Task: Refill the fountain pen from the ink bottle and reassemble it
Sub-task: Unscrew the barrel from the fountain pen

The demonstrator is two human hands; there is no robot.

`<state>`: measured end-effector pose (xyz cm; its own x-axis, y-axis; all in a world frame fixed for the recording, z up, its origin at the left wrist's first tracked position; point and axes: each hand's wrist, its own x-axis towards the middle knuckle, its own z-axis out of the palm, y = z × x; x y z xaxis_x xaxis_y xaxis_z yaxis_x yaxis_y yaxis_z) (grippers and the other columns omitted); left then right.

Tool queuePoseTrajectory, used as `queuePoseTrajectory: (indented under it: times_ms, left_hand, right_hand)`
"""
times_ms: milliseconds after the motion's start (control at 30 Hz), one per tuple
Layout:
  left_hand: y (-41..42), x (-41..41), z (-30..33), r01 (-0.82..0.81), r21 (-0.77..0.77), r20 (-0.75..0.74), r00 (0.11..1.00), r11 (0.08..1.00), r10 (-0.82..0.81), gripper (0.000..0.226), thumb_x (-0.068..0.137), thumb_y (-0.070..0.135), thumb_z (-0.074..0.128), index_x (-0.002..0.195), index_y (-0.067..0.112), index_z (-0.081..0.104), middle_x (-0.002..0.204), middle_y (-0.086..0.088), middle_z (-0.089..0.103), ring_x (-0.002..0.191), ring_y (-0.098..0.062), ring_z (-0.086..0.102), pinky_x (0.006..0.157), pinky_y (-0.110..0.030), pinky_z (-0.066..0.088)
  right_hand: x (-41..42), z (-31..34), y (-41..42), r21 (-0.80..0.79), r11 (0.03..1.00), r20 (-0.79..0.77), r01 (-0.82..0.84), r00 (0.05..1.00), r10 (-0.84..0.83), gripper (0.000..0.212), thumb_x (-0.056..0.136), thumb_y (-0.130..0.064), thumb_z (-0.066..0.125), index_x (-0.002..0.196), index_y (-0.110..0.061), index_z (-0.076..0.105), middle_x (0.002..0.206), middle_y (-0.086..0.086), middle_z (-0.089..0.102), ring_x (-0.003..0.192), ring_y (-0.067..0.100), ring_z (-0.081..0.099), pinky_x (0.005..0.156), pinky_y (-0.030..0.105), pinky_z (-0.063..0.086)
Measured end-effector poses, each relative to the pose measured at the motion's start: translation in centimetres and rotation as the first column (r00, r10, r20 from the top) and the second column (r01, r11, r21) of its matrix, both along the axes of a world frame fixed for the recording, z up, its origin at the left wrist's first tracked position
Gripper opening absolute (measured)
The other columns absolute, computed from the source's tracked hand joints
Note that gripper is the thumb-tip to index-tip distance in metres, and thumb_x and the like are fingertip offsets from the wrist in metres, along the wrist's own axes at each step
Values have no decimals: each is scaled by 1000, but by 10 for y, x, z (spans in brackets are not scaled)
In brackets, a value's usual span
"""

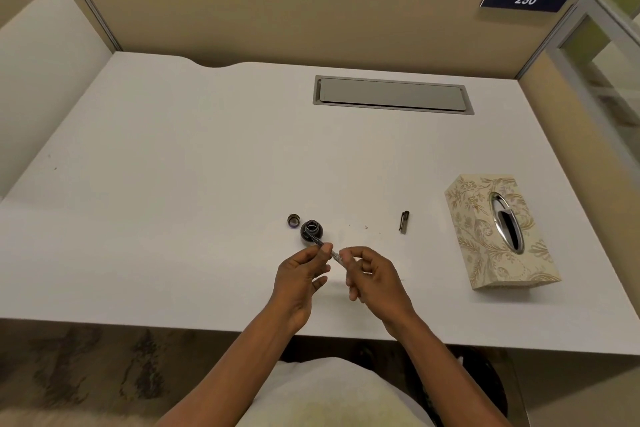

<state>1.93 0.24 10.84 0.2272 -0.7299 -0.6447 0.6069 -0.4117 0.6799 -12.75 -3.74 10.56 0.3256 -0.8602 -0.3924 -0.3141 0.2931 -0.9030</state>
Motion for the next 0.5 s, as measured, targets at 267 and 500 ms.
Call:
queuePoseTrajectory:
  times_ms: [267, 500]
  left_hand:
    - [-1, 3, -1, -70, 48, 2, 998, 996, 70, 13, 83, 23, 78, 92, 13, 78, 88, -2, 70, 87, -21, 60, 89, -37, 50]
    - [-4, 9, -8, -198, 83, 3, 980, 977, 198, 21, 87, 25, 76, 104, 12, 76, 100, -3, 72, 90, -20, 61, 79, -31, 52]
  right_hand:
    - [-5, -2, -1, -45, 999, -47, -22, 999, 20, 6, 94, -30, 71, 93, -34, 76, 80, -4, 72, 68, 8, 66, 62, 16, 48]
    - [-24, 2, -10, 4, 999, 33, 46, 998, -46, 10, 90, -11, 75, 93, -20, 78, 79, 4, 75, 72, 14, 70, 64, 27, 50]
